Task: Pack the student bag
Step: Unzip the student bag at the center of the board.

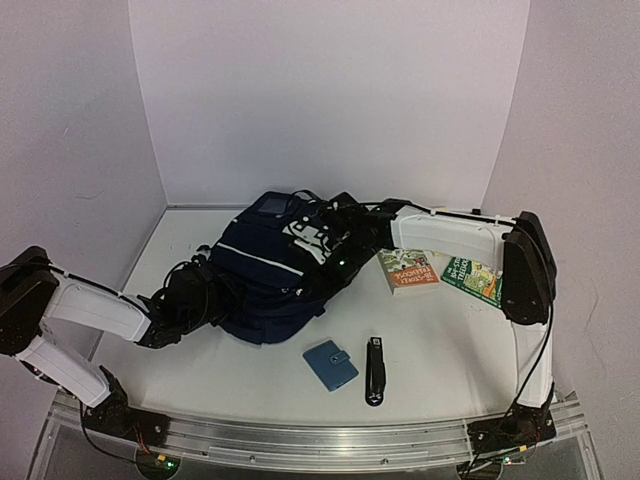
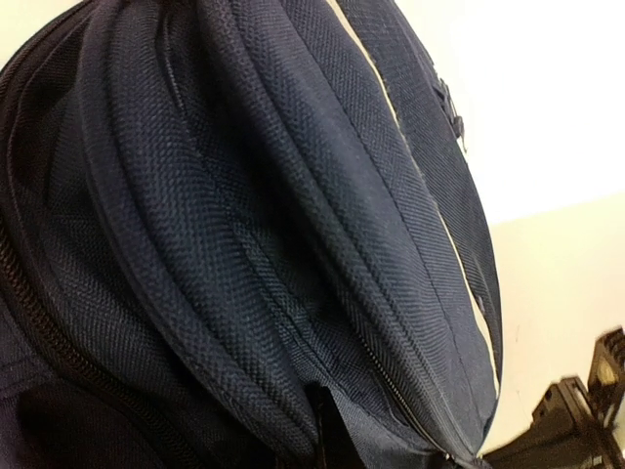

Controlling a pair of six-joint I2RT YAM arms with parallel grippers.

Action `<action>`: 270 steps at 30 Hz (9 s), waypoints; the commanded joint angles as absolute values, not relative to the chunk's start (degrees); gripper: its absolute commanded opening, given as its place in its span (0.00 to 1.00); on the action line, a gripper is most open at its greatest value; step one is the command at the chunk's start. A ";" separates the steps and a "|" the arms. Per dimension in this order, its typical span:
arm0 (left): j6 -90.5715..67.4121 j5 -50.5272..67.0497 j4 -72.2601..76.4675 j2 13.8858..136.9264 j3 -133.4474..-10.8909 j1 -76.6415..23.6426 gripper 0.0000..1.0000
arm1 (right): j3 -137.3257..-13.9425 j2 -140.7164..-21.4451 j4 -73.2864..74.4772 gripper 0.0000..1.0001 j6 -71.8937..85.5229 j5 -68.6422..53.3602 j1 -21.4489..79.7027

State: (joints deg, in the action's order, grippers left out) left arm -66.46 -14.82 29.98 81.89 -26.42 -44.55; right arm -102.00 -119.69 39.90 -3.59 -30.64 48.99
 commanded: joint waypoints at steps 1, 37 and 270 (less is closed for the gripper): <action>-69.60 -23.37 32.93 82.83 -27.47 -45.07 0.00 | -102.29 -118.04 36.36 0.00 -1.55 -36.56 54.08; -41.02 -12.35 -1.03 61.64 -38.92 -34.65 0.69 | -102.67 -113.10 36.02 0.56 -7.46 -31.61 45.62; -47.33 19.49 5.17 70.12 -44.04 -42.54 0.00 | -103.08 -118.93 26.12 0.44 -48.14 -13.14 53.44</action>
State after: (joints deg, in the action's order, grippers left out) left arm -47.00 16.51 -3.22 70.91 -43.24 -42.06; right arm -103.31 -117.86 26.50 -47.94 -13.02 53.41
